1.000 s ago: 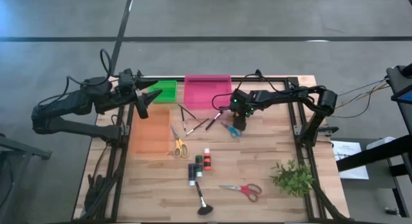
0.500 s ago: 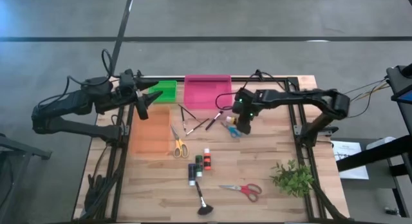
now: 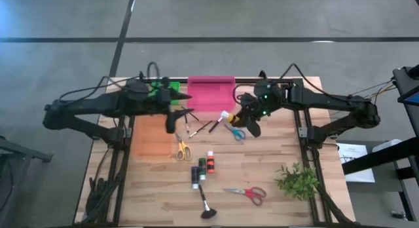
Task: Pick & Place Paint Supplies
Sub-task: Put the yellow paint bottle into the green bin
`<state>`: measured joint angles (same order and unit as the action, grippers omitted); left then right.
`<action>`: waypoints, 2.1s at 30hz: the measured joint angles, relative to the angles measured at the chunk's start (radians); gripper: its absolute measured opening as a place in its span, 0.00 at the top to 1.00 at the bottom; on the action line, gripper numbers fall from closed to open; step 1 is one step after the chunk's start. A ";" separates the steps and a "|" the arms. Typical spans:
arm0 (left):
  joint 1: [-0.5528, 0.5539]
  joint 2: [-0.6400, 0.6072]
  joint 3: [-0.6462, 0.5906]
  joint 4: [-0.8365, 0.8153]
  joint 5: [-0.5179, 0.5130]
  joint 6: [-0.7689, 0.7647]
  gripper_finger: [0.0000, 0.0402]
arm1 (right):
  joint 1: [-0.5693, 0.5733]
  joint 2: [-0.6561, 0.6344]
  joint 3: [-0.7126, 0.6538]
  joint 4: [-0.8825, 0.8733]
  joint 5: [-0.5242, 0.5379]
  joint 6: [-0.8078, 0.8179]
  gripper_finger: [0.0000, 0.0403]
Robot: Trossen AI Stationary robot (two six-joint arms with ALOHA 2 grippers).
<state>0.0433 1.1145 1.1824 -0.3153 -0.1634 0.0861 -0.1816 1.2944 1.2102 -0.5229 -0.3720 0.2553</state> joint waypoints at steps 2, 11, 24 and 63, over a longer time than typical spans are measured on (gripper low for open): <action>0.000 0.064 0.067 -0.009 -0.001 0.055 0.42 | 0.013 0.032 0.069 -0.011 0.005 -0.002 0.70; -0.004 0.297 0.448 -0.358 0.106 0.147 0.42 | 0.034 0.213 0.356 -0.237 0.008 -0.136 0.70; -0.006 0.348 0.513 -0.447 0.191 0.144 0.42 | 0.047 0.307 0.534 -0.302 0.005 -0.216 0.70; -0.006 0.362 0.494 -0.437 0.183 0.120 0.42 | 0.046 0.304 0.537 -0.278 0.010 -0.213 0.70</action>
<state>0.0372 1.4765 1.6768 -0.7526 0.0193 0.2058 -0.1352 1.5986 1.7470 -0.8009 -0.3618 0.0421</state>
